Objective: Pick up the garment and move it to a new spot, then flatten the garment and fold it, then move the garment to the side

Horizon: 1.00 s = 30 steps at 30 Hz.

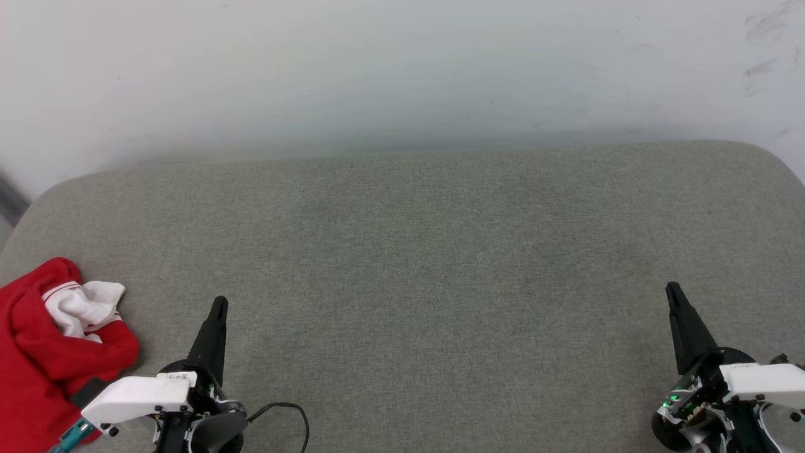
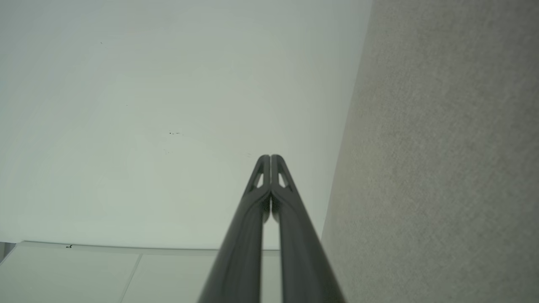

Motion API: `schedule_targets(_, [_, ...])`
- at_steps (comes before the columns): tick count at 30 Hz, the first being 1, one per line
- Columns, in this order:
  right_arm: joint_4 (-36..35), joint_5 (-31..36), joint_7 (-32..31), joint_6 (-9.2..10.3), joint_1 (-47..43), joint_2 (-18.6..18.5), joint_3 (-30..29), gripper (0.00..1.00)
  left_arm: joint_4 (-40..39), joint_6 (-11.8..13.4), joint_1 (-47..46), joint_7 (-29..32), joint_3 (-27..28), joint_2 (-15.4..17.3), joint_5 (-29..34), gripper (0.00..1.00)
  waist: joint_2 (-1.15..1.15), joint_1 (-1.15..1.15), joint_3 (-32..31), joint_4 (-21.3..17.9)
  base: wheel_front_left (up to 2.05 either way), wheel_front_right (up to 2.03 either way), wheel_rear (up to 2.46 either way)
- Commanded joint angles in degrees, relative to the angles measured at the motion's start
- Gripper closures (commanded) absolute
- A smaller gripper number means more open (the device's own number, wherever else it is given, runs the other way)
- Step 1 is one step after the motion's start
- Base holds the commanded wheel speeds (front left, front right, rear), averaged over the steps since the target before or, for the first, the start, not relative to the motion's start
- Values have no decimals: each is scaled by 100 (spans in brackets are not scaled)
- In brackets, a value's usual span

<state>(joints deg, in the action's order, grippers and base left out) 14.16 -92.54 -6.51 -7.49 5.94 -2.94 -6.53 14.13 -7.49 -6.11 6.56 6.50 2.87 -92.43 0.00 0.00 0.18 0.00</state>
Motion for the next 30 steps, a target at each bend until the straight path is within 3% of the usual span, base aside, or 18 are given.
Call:
schedule_targets(1, [4,26,2,0,66,15,2,100,-4,-12,-33,10,11,-3,2,100,0,0,0,0,0,0,0])
schedule_targets(29, [4,26,2,0,66,15,3,100,-4,-12,-33,10,10,-3,3,100,0,0,0,0,0,0,0])
schedule_targets(30, [-1,0,0,0,0,0,0,0,0,0,0,0,-1,0,0,0,0,0,0,0,0,0,0])
